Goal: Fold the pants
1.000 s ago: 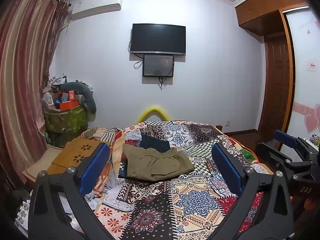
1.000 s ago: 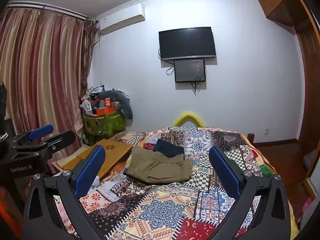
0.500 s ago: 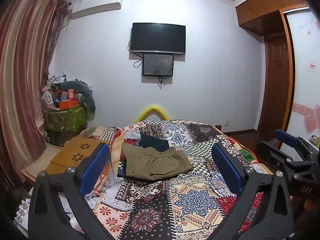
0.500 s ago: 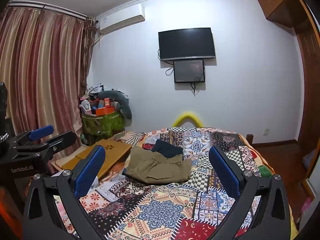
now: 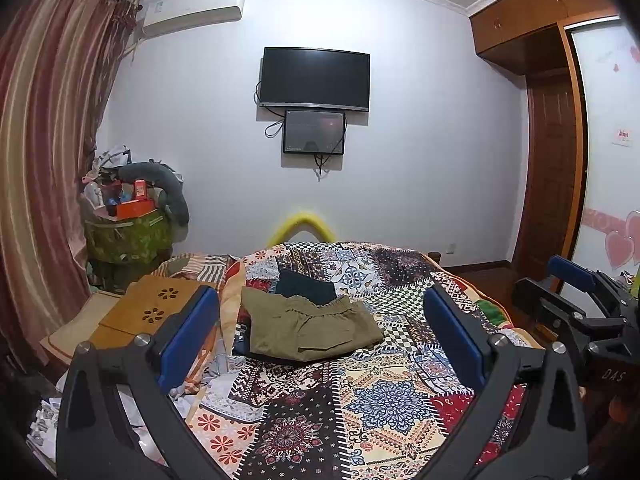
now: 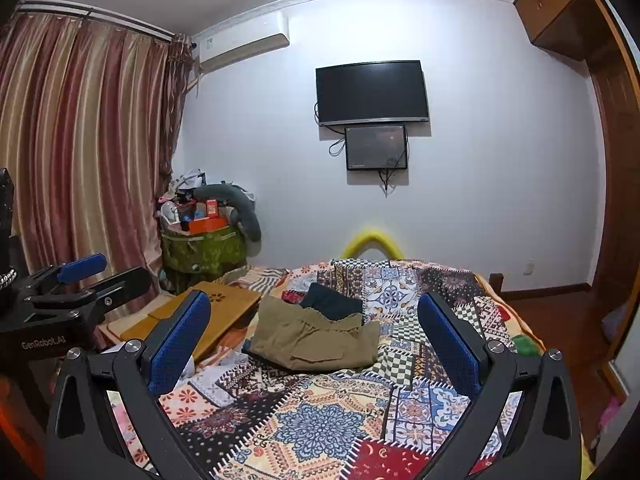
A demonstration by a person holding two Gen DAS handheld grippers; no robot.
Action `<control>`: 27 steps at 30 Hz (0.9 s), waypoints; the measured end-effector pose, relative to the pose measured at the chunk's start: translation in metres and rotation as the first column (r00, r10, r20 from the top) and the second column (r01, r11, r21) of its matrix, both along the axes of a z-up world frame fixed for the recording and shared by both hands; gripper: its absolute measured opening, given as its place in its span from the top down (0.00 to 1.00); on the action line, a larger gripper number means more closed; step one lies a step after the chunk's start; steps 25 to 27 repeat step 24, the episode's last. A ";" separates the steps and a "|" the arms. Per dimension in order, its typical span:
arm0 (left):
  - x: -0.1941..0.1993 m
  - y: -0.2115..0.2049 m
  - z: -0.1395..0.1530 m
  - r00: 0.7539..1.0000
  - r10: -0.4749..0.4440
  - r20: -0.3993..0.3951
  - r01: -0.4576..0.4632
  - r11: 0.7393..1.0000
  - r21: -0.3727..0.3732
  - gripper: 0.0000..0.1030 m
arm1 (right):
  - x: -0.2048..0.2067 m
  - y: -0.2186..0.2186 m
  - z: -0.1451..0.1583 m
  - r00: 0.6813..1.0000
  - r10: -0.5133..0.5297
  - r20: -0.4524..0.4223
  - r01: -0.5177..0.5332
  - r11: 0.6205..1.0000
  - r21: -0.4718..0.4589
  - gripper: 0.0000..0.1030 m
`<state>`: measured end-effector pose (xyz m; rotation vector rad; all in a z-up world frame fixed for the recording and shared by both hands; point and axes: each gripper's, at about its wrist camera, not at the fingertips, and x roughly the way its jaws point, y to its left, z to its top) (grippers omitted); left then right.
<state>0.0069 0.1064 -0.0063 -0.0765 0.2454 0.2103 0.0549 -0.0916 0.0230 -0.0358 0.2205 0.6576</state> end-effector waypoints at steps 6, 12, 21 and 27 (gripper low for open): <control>0.000 0.000 0.000 1.000 -0.005 0.000 0.005 1.000 -0.004 0.00 | 0.000 -0.001 0.000 1.000 -0.001 0.000 0.001 1.000 0.001 0.00; 0.003 0.002 0.000 1.000 -0.022 -0.013 0.022 1.000 -0.021 0.00 | 0.000 -0.001 0.001 1.000 -0.005 -0.001 0.005 1.000 0.005 0.00; 0.008 -0.006 -0.002 0.999 -0.035 -0.024 0.035 0.999 -0.004 0.00 | 0.005 0.000 -0.001 1.000 -0.005 -0.019 0.005 1.000 0.003 0.00; 0.011 -0.008 -0.004 0.999 -0.037 -0.030 0.037 0.999 0.005 0.00 | 0.007 0.002 -0.003 1.000 -0.006 -0.028 0.006 1.000 0.006 0.00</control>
